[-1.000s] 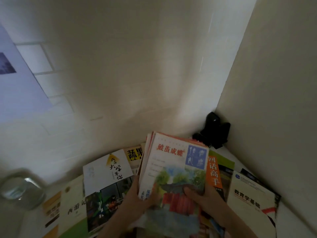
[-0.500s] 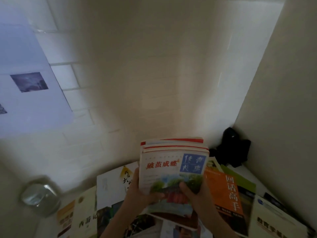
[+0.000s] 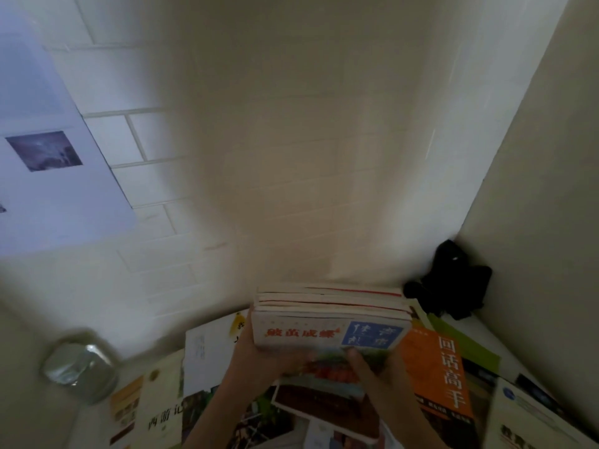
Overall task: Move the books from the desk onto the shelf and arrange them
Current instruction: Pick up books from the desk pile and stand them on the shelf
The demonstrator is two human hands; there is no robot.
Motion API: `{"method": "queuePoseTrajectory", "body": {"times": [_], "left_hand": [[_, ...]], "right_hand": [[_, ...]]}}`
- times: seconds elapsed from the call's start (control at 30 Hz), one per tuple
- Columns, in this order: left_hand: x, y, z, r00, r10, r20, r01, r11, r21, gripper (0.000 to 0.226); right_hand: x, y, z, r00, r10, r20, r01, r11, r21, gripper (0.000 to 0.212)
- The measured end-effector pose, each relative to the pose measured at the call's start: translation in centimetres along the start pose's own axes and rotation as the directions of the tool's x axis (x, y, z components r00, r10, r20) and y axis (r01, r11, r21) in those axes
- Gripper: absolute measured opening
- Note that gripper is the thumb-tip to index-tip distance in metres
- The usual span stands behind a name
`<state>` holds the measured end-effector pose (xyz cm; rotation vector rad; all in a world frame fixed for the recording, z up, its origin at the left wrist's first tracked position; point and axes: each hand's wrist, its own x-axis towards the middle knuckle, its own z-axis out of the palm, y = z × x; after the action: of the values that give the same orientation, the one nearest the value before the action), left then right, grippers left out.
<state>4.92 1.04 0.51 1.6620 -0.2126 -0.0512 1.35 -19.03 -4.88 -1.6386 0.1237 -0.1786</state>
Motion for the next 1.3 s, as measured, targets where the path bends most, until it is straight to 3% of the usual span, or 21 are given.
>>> {"method": "queuePoseTrajectory", "body": {"times": [0.1,0.27,0.37,0.47,0.67,0.83,1.0,1.17,1.3], "left_hand": [[-0.2,0.3,0.1,1.000,0.008,0.004,-0.008,0.999,0.049,0.056],[-0.8,-2.1,-0.7,0.998,-0.069,-0.001,0.069,0.995,0.070,0.054],[-1.1,-3.7,-0.8,0.991,-0.130,0.024,0.131,0.990,-0.049,0.057],[-1.5,-4.2,-0.5,0.990,-0.136,0.040,0.139,0.985,-0.099,0.057],[-2.1,-4.2,-0.4,0.980,-0.154,-0.123,0.118,0.959,-0.258,0.088],[-5.4,0.4,-2.7,0.963,-0.036,-0.268,-0.012,0.985,-0.172,0.059],[-13.0,5.9,-9.9,0.853,0.039,-0.520,-0.131,0.981,-0.140,0.044],[-23.1,11.9,-18.4,0.625,0.144,-0.767,-0.161,0.986,0.054,0.042],[-31.3,18.7,-22.4,0.438,0.275,-0.856,-0.163,0.961,0.226,0.055]], "right_hand": [[0.3,-1.0,0.0,0.999,-0.020,0.048,0.021,1.000,-0.016,0.062],[0.3,0.0,-1.0,0.987,-0.042,0.156,0.046,0.999,-0.023,0.065],[-0.3,1.5,-0.7,0.984,-0.031,0.173,0.043,0.997,-0.070,0.078],[-0.6,2.3,-0.1,0.992,-0.011,0.122,0.020,0.997,-0.073,0.075],[-0.9,1.6,-0.2,0.994,-0.055,0.091,0.070,0.983,-0.172,0.072],[-2.3,-4.6,0.3,0.956,-0.092,0.280,0.142,0.976,-0.166,0.076],[-5.4,-13.1,6.9,0.808,-0.244,0.536,0.367,0.920,-0.136,0.076],[-9.3,-19.8,17.1,0.560,-0.414,0.717,0.629,0.776,-0.043,0.072],[-14.5,-26.1,23.3,0.338,-0.522,0.783,0.614,0.753,0.237,0.065]]}}
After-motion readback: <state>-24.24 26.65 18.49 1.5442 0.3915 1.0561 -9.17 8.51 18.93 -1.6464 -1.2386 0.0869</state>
